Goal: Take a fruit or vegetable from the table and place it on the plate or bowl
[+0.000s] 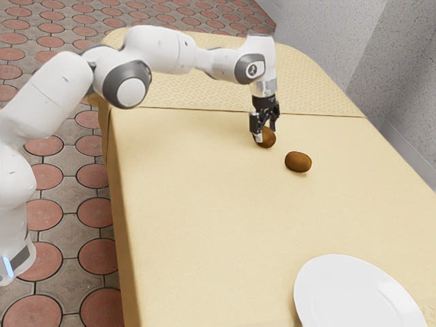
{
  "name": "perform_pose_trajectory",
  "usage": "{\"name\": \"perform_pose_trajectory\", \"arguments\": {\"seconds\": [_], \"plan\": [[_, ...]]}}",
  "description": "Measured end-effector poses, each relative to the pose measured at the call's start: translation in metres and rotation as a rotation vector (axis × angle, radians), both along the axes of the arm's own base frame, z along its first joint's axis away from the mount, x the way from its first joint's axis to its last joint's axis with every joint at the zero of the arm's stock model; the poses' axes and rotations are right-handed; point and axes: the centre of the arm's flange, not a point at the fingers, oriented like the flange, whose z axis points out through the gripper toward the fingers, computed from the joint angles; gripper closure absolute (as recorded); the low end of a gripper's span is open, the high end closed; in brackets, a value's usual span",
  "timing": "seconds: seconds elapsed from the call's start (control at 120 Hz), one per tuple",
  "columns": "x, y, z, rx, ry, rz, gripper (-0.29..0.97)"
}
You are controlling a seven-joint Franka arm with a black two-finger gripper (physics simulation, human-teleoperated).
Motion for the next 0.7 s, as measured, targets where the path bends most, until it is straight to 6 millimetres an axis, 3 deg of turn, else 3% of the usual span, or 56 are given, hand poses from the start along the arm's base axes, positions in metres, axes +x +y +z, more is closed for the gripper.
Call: {"name": "perform_pose_trajectory", "arguments": {"seconds": [0.35, 0.442, 0.558, 0.7], "plan": [[0.006, -0.001, -0.017, 0.0, -0.022, -0.007, -0.02], [0.007, -0.002, -0.015, 0.002, -0.029, -0.007, 0.09], [0.008, -0.005, -0.013, 0.0, -0.035, -0.008, 0.32], [0.009, -0.007, -0.012, -0.002, -0.036, -0.008, 0.36]]}}
